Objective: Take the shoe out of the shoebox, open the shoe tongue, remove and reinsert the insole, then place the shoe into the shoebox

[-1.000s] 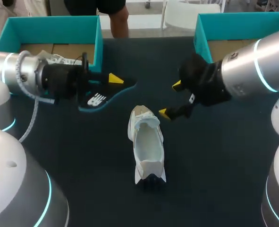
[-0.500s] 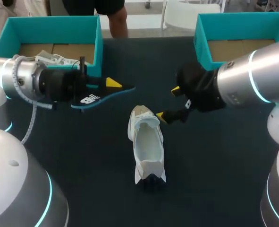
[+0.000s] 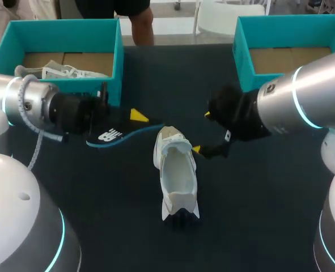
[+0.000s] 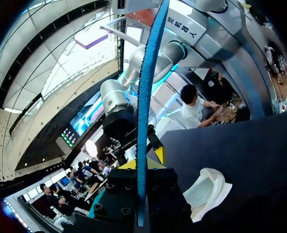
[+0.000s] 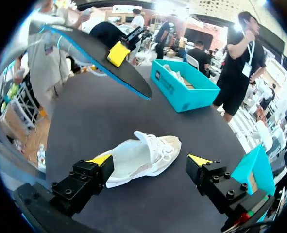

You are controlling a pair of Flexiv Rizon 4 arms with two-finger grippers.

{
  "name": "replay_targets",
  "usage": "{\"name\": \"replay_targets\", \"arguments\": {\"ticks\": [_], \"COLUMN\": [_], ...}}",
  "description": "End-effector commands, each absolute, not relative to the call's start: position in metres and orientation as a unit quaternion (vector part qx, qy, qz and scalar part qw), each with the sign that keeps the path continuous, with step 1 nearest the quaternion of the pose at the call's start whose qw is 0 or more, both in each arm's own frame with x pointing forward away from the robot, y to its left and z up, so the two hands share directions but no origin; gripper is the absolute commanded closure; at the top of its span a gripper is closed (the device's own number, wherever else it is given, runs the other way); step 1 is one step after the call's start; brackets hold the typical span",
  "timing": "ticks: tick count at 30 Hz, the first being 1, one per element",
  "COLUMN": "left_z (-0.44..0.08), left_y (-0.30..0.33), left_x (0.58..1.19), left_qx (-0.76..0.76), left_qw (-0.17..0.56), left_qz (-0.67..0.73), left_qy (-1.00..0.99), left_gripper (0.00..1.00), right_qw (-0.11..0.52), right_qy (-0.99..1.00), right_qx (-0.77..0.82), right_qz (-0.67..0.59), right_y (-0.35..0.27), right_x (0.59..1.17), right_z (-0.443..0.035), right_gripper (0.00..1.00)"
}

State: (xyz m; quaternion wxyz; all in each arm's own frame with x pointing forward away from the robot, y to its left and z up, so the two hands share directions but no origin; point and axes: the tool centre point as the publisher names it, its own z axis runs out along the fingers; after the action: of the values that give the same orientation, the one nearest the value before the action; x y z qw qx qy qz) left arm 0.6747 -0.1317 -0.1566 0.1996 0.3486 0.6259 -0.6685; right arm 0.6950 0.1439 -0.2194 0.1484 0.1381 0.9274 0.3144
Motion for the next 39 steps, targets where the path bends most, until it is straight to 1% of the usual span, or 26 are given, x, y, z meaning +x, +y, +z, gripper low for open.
{"name": "replay_targets", "arguments": {"ticks": [1,9,15,19,22,29,33,37,39], "left_z": [-0.165,-0.181,-0.198,-0.203,-0.207,-0.228,-0.24,-0.25,-0.255], "left_y": [-0.126,-0.129,-0.137,-0.145,-0.152,-0.17,-0.179,-0.186,-0.187], "left_x": [0.642,0.613,0.606,0.607,0.607,0.612,0.616,0.617,0.619], "left_qx": [0.336,0.291,0.269,0.268,0.27,0.259,0.264,0.269,0.268], "left_qw": [0.212,0.217,0.223,0.237,0.245,0.242,0.242,0.242,0.245], "left_qz": [-0.659,-0.671,-0.67,-0.665,-0.665,-0.684,-0.679,-0.676,-0.673], "left_qy": [0.639,0.647,0.655,0.656,0.651,0.638,0.641,0.642,0.645], "left_gripper": [1.0,1.0,1.0,1.0,1.0,1.0,1.0,1.0,1.0], "right_qw": [0.135,0.135,0.135,0.166,0.169,0.161,0.162,0.139,0.139], "right_qy": [0.948,0.948,0.948,0.95,0.954,0.953,0.95,0.958,0.958], "right_qx": [0.057,0.057,0.057,-0.001,-0.03,-0.046,-0.043,-0.037,-0.037], "right_qz": [0.283,0.283,0.283,0.265,0.244,0.254,0.264,0.248,0.248], "right_y": [0.129,0.129,0.129,0.121,0.117,0.112,0.115,0.121,0.121], "right_x": [0.683,0.683,0.683,0.673,0.666,0.663,0.667,0.671,0.671], "right_z": [-0.219,-0.219,-0.219,-0.242,-0.256,-0.29,-0.3,-0.303,-0.303], "right_gripper": [0.0,0.0,0.0,0.0,0.0,0.0,0.0,0.0,0.0]}}
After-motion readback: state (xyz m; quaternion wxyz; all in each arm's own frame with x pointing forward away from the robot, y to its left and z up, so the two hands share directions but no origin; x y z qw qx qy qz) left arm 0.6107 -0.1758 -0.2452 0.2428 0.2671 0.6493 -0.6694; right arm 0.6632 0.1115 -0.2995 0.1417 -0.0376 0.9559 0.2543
